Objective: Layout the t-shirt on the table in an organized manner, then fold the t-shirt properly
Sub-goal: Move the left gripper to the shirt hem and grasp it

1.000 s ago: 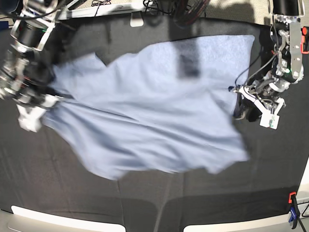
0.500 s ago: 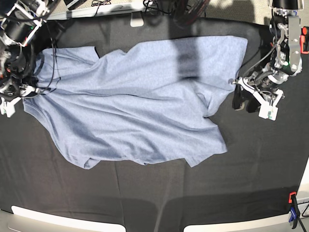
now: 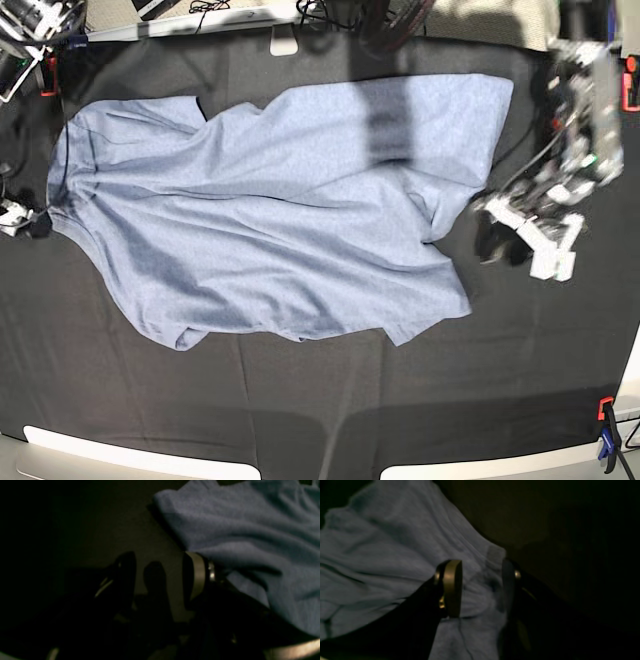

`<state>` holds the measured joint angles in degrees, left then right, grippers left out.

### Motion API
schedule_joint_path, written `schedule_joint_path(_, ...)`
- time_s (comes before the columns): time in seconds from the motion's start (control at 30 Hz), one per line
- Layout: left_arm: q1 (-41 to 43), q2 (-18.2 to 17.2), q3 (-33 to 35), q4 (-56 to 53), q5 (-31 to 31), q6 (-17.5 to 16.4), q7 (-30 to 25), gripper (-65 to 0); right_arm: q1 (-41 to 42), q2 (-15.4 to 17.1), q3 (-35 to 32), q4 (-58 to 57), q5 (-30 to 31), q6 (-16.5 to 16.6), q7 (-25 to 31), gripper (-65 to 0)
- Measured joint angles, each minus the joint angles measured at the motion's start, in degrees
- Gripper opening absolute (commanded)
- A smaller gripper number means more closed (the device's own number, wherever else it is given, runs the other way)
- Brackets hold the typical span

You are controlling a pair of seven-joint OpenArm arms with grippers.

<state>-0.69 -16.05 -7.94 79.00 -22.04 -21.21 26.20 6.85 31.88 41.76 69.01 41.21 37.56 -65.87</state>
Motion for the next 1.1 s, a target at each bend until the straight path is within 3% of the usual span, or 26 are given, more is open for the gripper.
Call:
schedule_joint_path(0.13, -5.84, 2.93, 0.0, -8.41, 0.33, -0.04, 0.87, -37.0, -0.02, -0.74, -0.07, 0.0, 0.37, 1.07, -0.02, -39.7)
schedule_joint_path(0.33, -15.39, 3.3, -0.09, -18.38, -3.69, 0.0, 3.28, -37.1, -0.02, -0.74, -0.07, 0.0, -0.35, 1.14, -0.02, -39.7)
schedule_joint_path(0.4, -17.03, 3.32, -0.09, -20.92, -5.95, -2.21, 5.62, -37.4, -0.02, -0.74, -0.07, 0.0, -0.24, 1.14, 0.0, -39.7)
schedule_joint_path(0.47, -17.64, 3.37, -0.09, -21.97, -7.74, -5.14, 7.26, -41.9, -0.02, -0.74, -0.07, 0.0, -0.28, 1.14, -0.02, -39.7)
schedule_joint_path(0.67, -18.03, 5.64, -0.09, -22.03, -3.48, -5.2, 7.39, -57.1, -0.02, -0.72, -0.07, 0.0, -0.26, 1.14, -0.04, -39.7)
schedule_joint_path(0.73, -18.03, 5.81, -0.09, -22.03, -2.43, -4.02, 7.34, -65.0, -0.02, -0.74, -0.07, 0.0, -0.24, 1.14, -0.02, -39.7)
schedule_joint_path(0.8, -18.03, 5.92, -0.09, -22.03, -2.12, -2.43, 7.13, -65.0, -0.02, -0.74, -0.07, 0.0, -0.24, 1.14, -0.02, -39.7)
schedule_joint_path(1.1, -18.03, 7.06, -0.11, -17.81, -6.38, -3.02, 9.05, -65.0, 0.0, -0.74, -0.07, 0.0, -0.26, 1.14, -0.04, -39.7)
